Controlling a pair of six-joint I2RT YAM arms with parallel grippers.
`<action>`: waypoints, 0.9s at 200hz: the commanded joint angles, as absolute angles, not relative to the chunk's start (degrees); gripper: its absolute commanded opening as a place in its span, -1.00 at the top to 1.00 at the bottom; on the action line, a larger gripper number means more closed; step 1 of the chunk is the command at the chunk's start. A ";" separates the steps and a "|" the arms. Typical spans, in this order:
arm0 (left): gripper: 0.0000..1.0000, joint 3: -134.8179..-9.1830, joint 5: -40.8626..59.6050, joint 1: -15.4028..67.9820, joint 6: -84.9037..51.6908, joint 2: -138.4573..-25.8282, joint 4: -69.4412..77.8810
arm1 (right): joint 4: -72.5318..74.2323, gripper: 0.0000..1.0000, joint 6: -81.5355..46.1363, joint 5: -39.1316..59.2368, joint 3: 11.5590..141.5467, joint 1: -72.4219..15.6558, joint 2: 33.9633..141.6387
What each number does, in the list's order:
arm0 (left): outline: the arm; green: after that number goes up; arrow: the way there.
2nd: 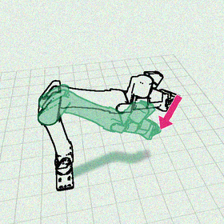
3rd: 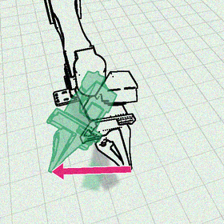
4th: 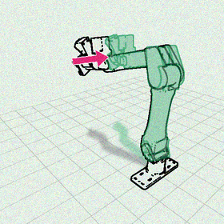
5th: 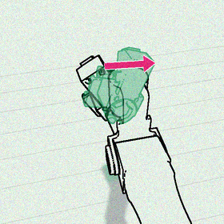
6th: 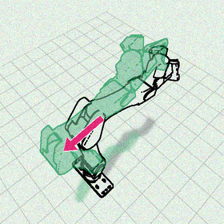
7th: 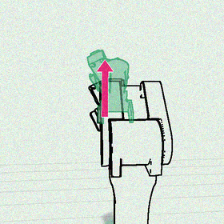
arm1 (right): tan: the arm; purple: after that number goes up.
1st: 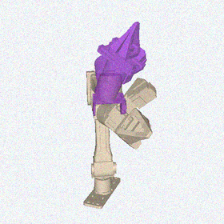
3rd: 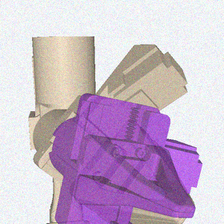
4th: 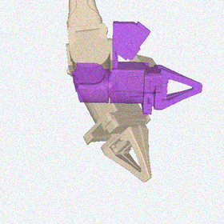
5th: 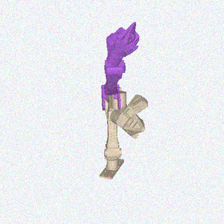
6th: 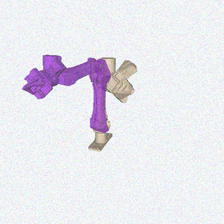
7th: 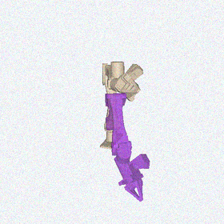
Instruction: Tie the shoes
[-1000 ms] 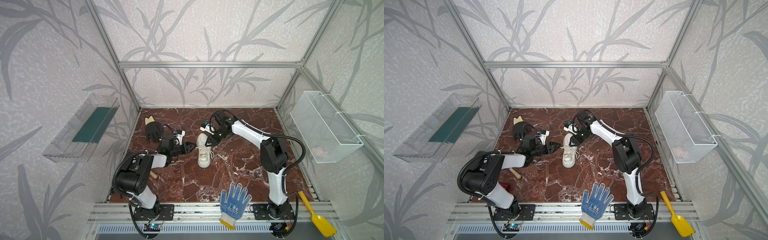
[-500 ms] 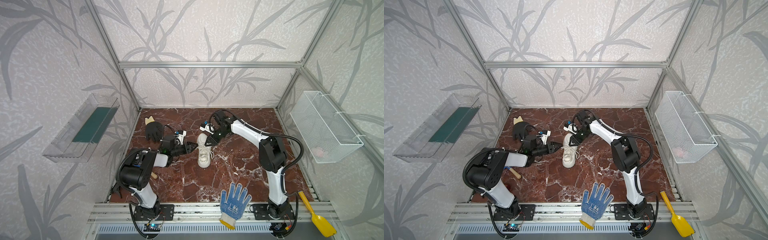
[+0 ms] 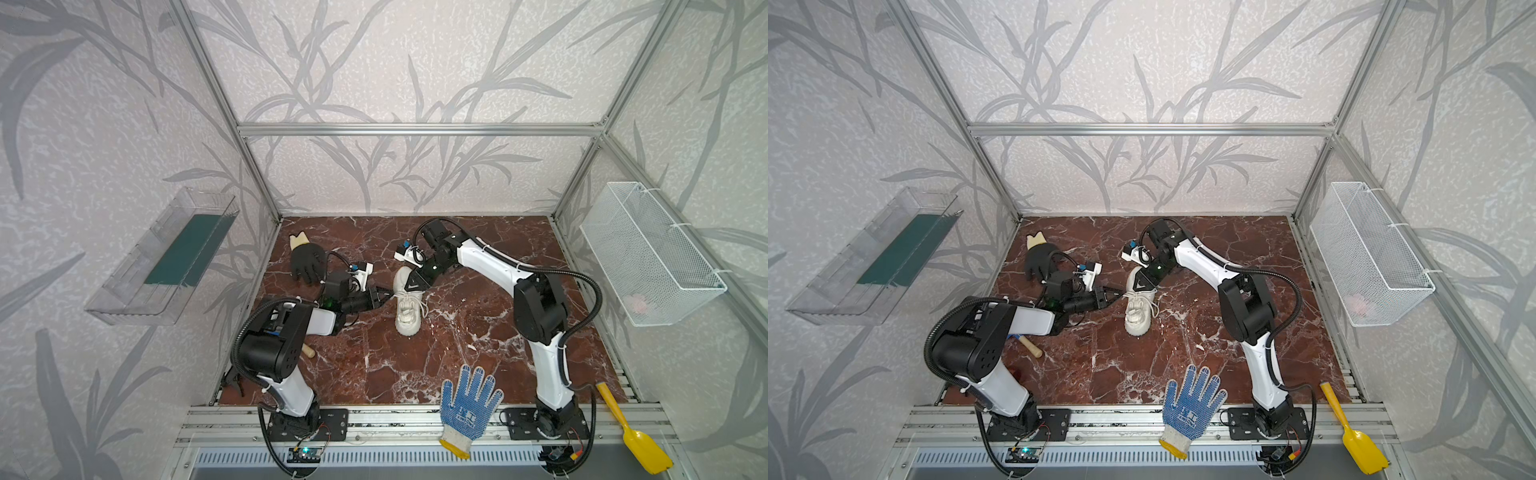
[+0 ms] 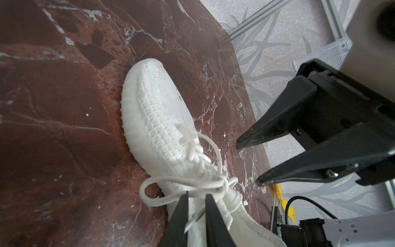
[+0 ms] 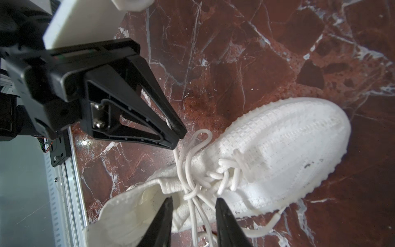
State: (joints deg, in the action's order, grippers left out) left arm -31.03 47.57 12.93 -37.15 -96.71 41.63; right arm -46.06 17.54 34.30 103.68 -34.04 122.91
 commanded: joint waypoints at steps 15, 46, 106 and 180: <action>0.94 -30.25 47.73 13.10 -36.65 -94.01 41.51 | -47.04 0.33 16.01 32.66 105.34 -35.15 125.23; 1.00 -30.32 47.13 13.01 -35.22 -92.02 38.52 | -46.58 0.38 15.47 32.21 105.19 -35.59 126.02; 1.00 -29.49 46.32 12.15 -32.83 -88.52 33.44 | -45.95 0.41 14.07 27.86 104.16 -35.96 126.56; 1.00 -28.43 45.27 9.54 -30.51 -83.55 27.91 | -45.80 0.44 14.13 25.97 103.02 -36.04 126.63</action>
State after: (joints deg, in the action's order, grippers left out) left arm -29.04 46.39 10.79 -32.53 -86.48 30.55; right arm -45.23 14.35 27.97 103.98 -36.05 125.49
